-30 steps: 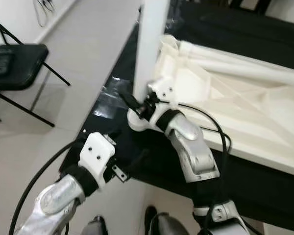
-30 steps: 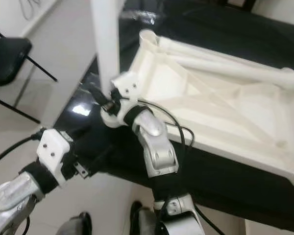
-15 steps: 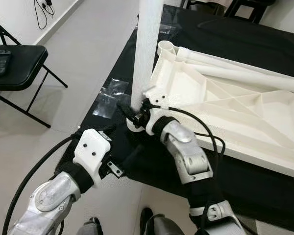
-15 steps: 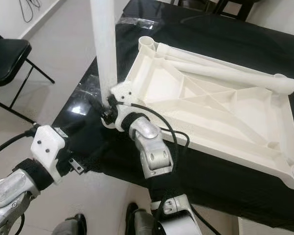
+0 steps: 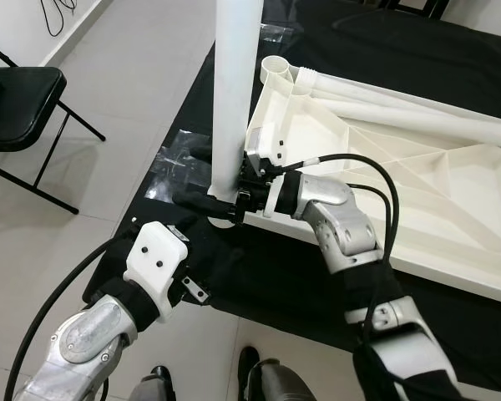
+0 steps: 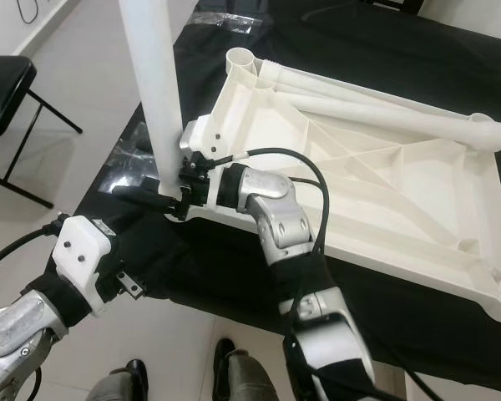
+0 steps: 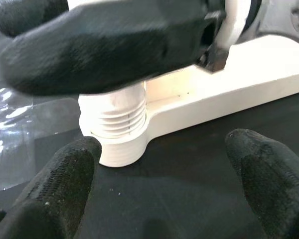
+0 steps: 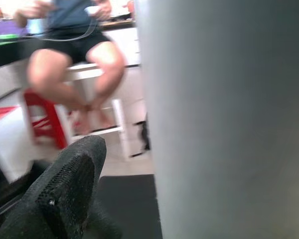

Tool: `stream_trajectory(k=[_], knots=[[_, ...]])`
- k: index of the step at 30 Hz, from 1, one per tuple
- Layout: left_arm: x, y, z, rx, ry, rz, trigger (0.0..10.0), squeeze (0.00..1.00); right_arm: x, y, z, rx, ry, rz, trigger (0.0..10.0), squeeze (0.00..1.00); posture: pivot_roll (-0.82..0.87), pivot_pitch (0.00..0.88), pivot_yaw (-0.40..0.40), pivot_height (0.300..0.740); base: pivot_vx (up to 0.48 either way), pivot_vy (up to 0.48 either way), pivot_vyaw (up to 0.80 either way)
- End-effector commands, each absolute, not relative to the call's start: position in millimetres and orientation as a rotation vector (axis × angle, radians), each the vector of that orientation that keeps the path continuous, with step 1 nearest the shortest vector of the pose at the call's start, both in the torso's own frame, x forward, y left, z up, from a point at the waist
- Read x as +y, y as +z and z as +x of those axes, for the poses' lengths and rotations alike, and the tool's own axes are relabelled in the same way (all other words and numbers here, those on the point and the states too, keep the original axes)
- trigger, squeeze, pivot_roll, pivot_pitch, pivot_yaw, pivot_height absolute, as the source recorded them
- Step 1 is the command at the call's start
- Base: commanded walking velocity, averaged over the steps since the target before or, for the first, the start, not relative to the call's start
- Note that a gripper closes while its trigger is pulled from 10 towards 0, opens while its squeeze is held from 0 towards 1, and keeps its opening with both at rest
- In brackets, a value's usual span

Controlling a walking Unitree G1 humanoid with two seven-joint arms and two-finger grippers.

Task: Building children table

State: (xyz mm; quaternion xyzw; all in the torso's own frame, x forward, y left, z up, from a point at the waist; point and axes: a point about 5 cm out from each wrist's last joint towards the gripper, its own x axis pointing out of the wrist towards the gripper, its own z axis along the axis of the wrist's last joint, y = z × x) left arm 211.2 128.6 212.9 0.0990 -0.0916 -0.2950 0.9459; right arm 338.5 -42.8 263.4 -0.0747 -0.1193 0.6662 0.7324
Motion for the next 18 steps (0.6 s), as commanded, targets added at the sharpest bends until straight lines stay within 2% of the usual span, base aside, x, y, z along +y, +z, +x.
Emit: stream_trajectory(k=[1, 8, 9, 10, 11, 18], knots=[[126.5, 210.6, 206.5, -0.173, -0.616, 0.21, 10.0, 0.0, -33.9, 260.0, 333.7, -0.248, 1.603, -0.167, 10.0, 0.0, 0.17, 0.314, -0.131, 0.74, 0.0, 0.0, 0.0], [124.4, 212.5, 206.3, -0.178, -0.624, 0.217, 10.0, 0.0, -38.0, 262.4, 341.6, -0.202, 1.698, -0.21, 10.0, 0.0, 0.19, 0.324, -0.122, 0.74, 0.0, 0.0, 0.0], [124.3, 212.6, 205.7, -0.178, -0.624, 0.217, 10.0, 0.0, -39.6, 262.6, 342.0, -0.197, 1.719, -0.212, 8.1, 0.0, 0.19, 0.324, -0.123, 0.74, 0.0, 0.0, 0.0], [124.3, 212.6, 205.7, -0.178, -0.624, 0.217, 10.0, 0.0, -39.6, 262.6, 342.0, -0.197, 1.719, -0.212, 8.1, 0.0, 0.19, 0.324, -0.123, 0.74, 0.0, 0.0, 0.0], [124.5, 212.3, 205.1, -0.176, -0.623, 0.217, 10.0, 0.0, -41.3, 262.9, 342.9, -0.192, 1.728, -0.211, 0.0, 0.0, 0.19, 0.326, -0.123, 0.74, 0.0, 0.0, 0.0], [123.4, 211.5, 205.0, -0.173, -0.626, 0.216, 10.0, 0.0, -46.3, 258.6, 349.4, -0.169, 1.71, -0.226, 0.0, 0.0, 0.18, 0.331, -0.124, 0.74, 0.0, 0.0, 0.0]])
